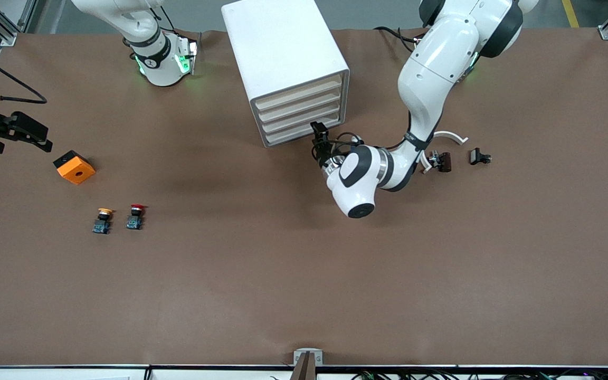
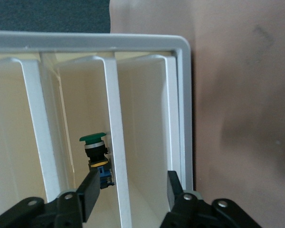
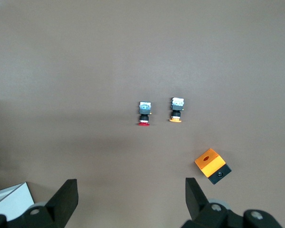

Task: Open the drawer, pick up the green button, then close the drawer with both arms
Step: 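Pull the drawer open with the left gripper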

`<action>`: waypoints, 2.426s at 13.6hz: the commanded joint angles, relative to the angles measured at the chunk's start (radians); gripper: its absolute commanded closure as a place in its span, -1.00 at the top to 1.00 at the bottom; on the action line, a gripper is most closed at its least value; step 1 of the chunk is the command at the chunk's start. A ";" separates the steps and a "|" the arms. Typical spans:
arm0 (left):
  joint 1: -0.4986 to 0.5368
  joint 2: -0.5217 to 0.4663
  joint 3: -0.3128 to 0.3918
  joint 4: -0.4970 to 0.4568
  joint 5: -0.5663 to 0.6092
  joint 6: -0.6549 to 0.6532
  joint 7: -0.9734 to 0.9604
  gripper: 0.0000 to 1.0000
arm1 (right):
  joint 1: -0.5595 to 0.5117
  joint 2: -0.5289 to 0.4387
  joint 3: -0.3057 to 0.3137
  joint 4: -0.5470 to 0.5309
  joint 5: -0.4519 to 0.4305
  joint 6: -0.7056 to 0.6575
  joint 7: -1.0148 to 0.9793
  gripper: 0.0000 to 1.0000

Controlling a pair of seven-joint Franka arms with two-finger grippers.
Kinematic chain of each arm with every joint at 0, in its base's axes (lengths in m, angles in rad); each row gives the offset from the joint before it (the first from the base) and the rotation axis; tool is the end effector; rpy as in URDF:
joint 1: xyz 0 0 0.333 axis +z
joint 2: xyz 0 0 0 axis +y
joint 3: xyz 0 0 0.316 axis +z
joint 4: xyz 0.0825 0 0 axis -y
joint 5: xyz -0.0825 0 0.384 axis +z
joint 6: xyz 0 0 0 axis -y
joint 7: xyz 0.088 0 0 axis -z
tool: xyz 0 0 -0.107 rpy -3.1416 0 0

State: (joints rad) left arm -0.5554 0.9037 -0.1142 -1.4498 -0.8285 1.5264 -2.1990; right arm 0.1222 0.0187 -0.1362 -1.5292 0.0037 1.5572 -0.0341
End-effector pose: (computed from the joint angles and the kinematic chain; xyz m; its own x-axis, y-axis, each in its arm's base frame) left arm 0.4580 -0.4528 0.1497 -0.3373 0.9401 -0.0495 0.3749 0.0859 -0.9231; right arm 0.5593 -0.0067 0.6326 0.9998 0.0202 0.0095 0.0202 -0.9998 -0.0008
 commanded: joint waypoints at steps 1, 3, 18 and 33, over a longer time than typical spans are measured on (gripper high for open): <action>-0.018 0.014 0.005 0.019 -0.044 -0.015 -0.028 0.23 | -0.001 0.012 0.006 0.026 -0.017 -0.009 0.013 1.00; -0.041 0.026 0.005 0.019 -0.049 -0.015 -0.047 0.20 | -0.003 0.012 0.006 0.026 -0.016 -0.011 0.013 1.00; -0.008 0.044 0.025 0.069 -0.055 -0.015 -0.068 -1.00 | 0.008 0.012 0.007 0.026 -0.014 -0.016 0.013 1.00; 0.161 0.014 0.102 0.216 0.034 0.006 0.084 1.00 | 0.129 0.067 0.010 0.026 -0.005 0.004 0.245 1.00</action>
State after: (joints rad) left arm -0.3899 0.9348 -0.0328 -1.2690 -0.8482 1.5479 -2.1291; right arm 0.2215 0.0694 -0.1242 -1.5290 0.0047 1.5659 0.1024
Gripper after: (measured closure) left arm 0.211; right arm 0.000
